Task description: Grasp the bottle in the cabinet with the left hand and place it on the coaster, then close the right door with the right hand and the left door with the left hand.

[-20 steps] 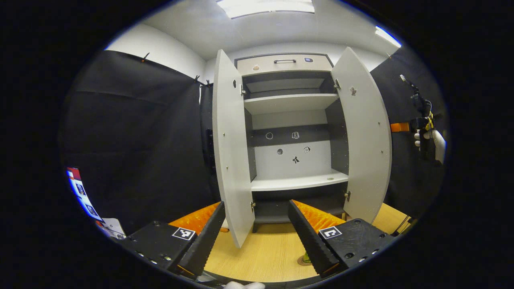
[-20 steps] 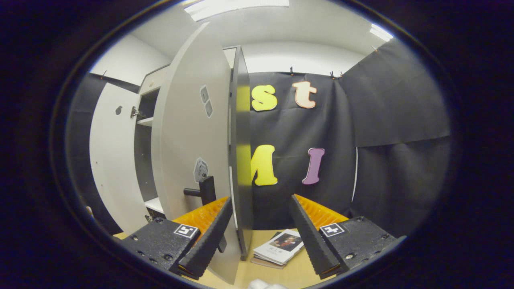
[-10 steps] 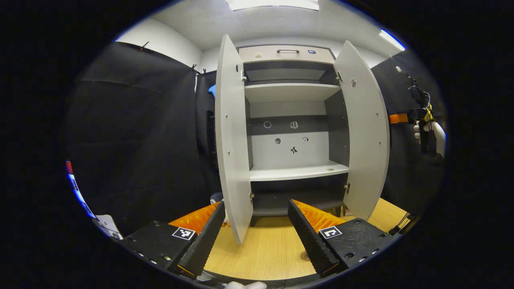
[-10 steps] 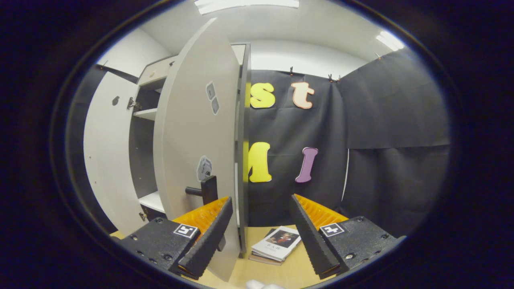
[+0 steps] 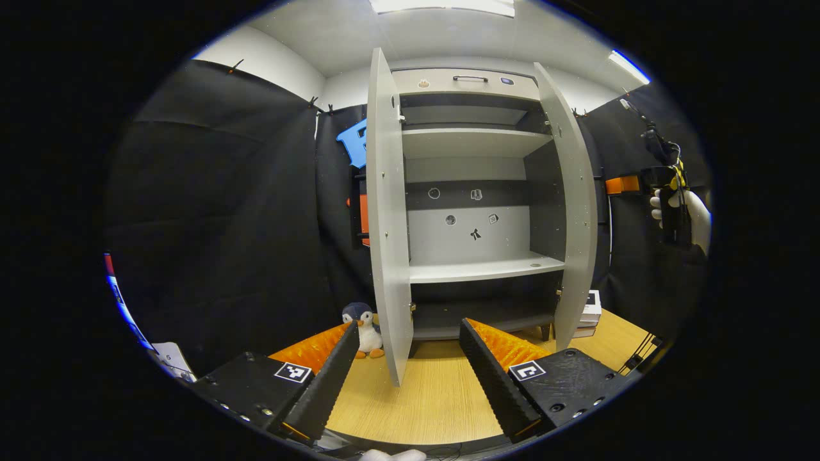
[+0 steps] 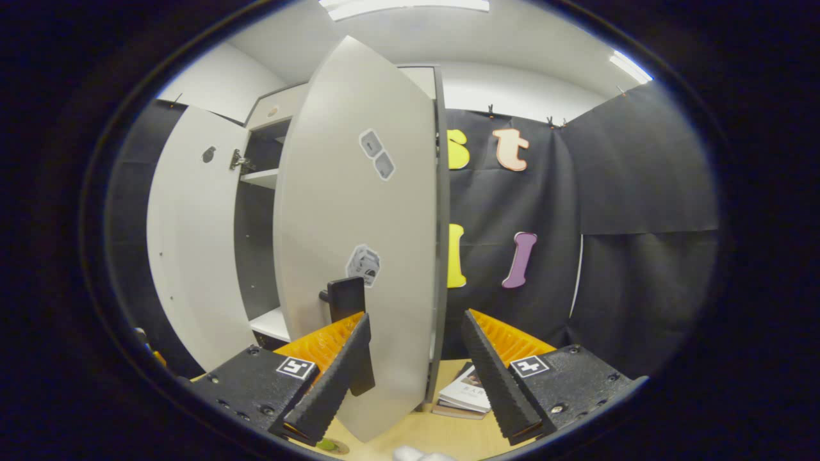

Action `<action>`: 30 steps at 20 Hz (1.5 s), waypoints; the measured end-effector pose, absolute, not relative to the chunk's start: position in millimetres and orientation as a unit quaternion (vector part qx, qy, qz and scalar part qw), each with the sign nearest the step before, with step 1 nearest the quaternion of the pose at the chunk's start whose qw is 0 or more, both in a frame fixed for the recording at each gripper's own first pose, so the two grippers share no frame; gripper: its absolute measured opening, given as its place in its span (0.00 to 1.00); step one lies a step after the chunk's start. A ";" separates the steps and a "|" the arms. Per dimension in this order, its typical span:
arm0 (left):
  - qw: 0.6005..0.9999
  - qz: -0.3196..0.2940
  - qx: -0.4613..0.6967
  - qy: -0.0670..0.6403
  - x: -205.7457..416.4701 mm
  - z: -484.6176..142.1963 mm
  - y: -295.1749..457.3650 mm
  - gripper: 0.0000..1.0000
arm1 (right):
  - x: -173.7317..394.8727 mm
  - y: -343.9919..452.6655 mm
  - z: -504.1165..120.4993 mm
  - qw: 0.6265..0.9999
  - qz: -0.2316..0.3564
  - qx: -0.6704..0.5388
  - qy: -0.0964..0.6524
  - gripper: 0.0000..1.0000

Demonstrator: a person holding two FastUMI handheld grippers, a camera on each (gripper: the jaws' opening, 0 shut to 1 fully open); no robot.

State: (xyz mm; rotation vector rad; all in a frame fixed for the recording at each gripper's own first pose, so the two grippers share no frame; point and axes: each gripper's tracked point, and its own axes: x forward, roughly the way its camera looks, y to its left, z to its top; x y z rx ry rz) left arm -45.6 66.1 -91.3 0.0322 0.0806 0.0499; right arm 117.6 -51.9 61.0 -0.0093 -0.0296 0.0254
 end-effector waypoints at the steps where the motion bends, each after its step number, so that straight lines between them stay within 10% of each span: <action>1: 0.999 0.023 0.017 0.040 -45.9 -91.7 68.6 0.96 | 117.4 -36.8 57.8 0.999 0.035 -0.004 -0.012 0.95; 14: 0.999 0.009 0.005 0.037 -36.6 -92.1 101.5 0.96 | 73.5 54.9 15.1 0.991 0.128 -0.029 0.033 0.94; 30: 0.997 0.077 0.015 0.008 30.3 -27.8 233.2 0.96 | 6.7 67.6 -78.4 0.993 0.054 -0.013 0.102 0.96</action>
